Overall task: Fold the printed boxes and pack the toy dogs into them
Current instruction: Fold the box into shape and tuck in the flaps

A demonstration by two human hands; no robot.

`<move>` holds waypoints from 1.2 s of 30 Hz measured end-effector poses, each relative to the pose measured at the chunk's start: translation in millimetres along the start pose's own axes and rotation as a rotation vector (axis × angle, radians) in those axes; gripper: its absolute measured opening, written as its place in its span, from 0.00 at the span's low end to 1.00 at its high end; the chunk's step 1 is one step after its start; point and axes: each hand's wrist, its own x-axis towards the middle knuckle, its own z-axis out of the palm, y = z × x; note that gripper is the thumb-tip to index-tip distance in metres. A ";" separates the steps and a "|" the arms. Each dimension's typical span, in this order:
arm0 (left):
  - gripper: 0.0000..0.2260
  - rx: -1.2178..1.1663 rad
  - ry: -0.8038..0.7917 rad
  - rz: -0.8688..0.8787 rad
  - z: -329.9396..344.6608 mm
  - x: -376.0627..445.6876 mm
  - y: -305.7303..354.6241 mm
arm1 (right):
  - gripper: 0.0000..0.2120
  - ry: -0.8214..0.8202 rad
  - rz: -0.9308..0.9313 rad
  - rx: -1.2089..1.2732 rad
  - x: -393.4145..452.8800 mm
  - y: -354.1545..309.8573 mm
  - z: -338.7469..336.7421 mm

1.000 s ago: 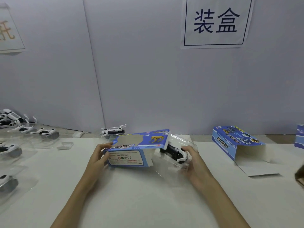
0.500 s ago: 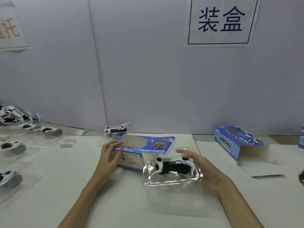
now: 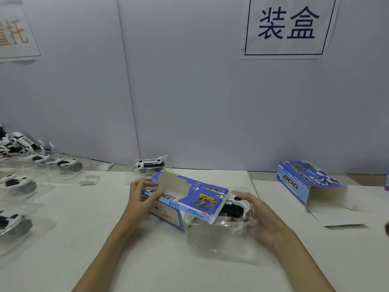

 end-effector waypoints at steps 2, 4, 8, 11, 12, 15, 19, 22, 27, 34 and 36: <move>0.10 0.022 0.005 0.007 0.0 -0.3 -2.0 | 0.24 0.087 -0.045 0.080 5.7 3.6 2.1; 0.09 0.029 0.010 0.003 -0.9 -0.8 -2.9 | 0.24 0.118 -0.073 0.107 8.5 6.2 4.2; 0.09 0.028 0.009 -0.002 -3.3 -2.5 -0.6 | 0.24 0.126 -0.096 0.112 10.5 7.5 8.2; 0.09 0.037 0.006 0.006 -2.0 -4.1 1.8 | 0.19 0.155 -0.178 0.116 12.6 11.6 17.0; 0.09 0.037 0.002 0.009 -0.6 -4.8 2.9 | 0.19 0.161 -0.205 0.106 13.5 14.3 20.6; 0.09 0.024 0.007 0.003 2.2 -6.9 5.0 | 0.20 0.112 -0.226 0.089 13.4 18.5 31.7; 0.08 -0.022 0.041 -0.006 1.2 -9.2 6.6 | 0.19 0.068 -0.192 0.232 10.7 11.4 32.7; 0.06 -0.093 0.044 -0.037 6.4 -10.7 10.9 | 0.17 0.025 -0.214 0.223 7.8 8.7 35.6; 0.14 -0.193 0.051 -0.105 19.0 -15.7 19.1 | 0.20 -0.038 -0.348 -0.046 4.9 16.2 46.8; 0.13 -0.194 0.018 -0.133 21.0 -16.8 21.9 | 0.13 0.156 -0.419 -0.230 5.4 18.3 53.2; 0.14 -0.186 0.002 -0.134 22.1 -17.3 23.1 | 0.13 0.228 -0.437 -0.271 6.4 18.4 51.9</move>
